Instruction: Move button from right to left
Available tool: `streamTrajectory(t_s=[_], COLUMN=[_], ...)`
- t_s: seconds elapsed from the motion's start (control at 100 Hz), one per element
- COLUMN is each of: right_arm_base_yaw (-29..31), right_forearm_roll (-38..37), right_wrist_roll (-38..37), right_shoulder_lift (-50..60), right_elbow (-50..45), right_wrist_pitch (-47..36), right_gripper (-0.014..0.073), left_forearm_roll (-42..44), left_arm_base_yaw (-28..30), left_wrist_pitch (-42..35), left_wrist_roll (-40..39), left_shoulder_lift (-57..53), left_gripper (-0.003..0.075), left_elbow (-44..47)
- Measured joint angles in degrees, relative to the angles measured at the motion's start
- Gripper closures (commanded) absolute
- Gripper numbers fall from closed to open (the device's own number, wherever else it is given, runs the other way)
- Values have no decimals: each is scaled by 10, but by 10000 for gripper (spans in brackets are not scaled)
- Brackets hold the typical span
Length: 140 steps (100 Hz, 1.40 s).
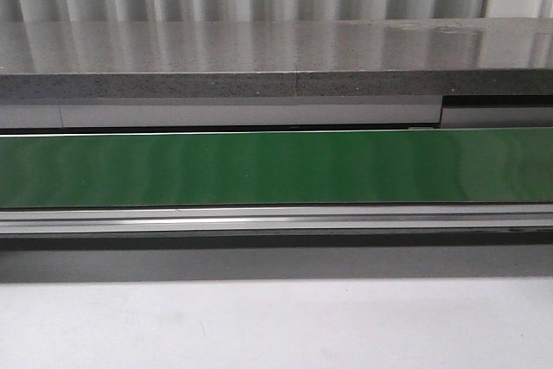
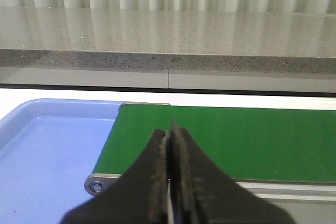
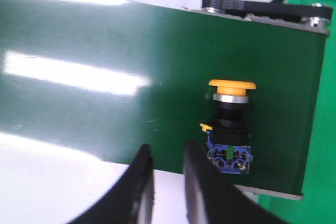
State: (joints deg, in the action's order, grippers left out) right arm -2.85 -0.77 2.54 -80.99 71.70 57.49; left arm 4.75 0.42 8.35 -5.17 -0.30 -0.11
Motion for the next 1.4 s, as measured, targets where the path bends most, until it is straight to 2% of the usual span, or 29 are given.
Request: streamTrajectory(t_s=[0.24,0.41,0.72,1.06,1.4], right_arm_base_yaw=[-27,-28,-28,-28,-28], right_forearm_roll=[1,1,1,1,1], right_wrist_roll=[12,13,14,14,14], right_shoulder_lift=[91,179,370,559,662], right_elbow=[-42,-119,-268,-396,-447], right_wrist_pitch=[-5,-21,-101,-107,-112], right_gripper=[660,660,660,660,660], left_forearm_roll=[0,0,0,0,0], left_arm_base_yaw=[0,0,0,0,0], left_wrist_pitch=[0,0,0,0,0], left_wrist_roll=[0,0,0,0,0], left_shoulder_lift=[0,0,0,0,0], left_gripper=[740,740,740,740,740], left_elbow=[0,0,0,0,0])
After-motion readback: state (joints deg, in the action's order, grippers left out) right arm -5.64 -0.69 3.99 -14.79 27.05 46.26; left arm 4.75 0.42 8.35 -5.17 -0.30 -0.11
